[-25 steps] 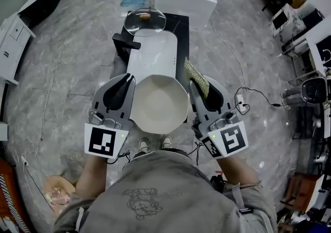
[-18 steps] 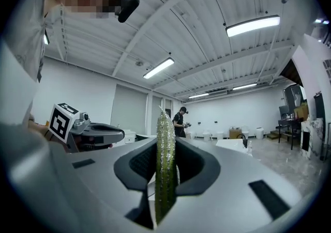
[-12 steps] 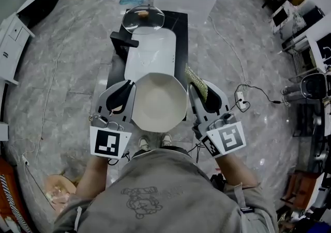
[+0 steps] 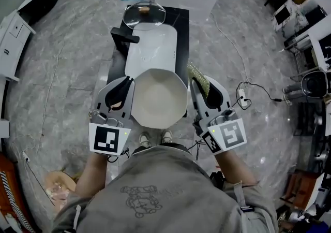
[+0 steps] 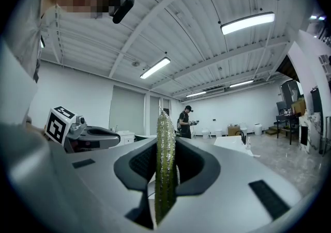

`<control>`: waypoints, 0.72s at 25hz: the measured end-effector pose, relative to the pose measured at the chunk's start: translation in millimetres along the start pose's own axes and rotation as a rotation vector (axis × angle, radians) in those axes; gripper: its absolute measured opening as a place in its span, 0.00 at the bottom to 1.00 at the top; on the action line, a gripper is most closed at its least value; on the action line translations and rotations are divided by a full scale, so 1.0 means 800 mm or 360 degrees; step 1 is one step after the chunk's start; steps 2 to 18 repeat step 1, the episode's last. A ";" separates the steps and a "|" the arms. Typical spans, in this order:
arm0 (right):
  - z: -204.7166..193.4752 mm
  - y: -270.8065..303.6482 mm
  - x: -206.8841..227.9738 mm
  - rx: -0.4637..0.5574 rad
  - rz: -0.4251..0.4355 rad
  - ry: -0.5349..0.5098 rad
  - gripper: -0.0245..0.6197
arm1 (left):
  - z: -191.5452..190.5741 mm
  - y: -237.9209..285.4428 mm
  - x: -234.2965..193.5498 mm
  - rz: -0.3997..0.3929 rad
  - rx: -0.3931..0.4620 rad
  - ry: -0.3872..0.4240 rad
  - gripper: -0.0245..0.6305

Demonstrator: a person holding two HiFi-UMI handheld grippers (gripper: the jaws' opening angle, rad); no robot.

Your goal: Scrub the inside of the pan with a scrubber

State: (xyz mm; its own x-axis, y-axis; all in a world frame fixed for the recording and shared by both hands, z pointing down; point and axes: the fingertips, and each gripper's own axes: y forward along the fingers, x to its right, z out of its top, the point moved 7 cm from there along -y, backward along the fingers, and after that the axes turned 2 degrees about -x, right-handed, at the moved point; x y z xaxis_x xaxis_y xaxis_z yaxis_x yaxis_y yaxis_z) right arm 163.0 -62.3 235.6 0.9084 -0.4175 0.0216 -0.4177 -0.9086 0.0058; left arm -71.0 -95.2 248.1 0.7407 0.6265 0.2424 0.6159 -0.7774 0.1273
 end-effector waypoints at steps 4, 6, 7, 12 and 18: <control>0.001 0.000 0.000 0.0006 -0.0004 -0.0005 0.16 | 0.000 0.000 0.000 0.0004 0.0000 0.0007 0.09; 0.001 0.000 0.000 0.0006 -0.0004 -0.0005 0.16 | 0.000 0.000 0.000 0.0004 0.0000 0.0007 0.09; 0.001 0.000 0.000 0.0006 -0.0004 -0.0005 0.16 | 0.000 0.000 0.000 0.0004 0.0000 0.0007 0.09; 0.001 0.000 0.000 0.0006 -0.0004 -0.0005 0.16 | 0.000 0.000 0.000 0.0004 0.0000 0.0007 0.09; 0.001 0.000 0.000 0.0006 -0.0004 -0.0005 0.16 | 0.000 0.000 0.000 0.0004 0.0000 0.0007 0.09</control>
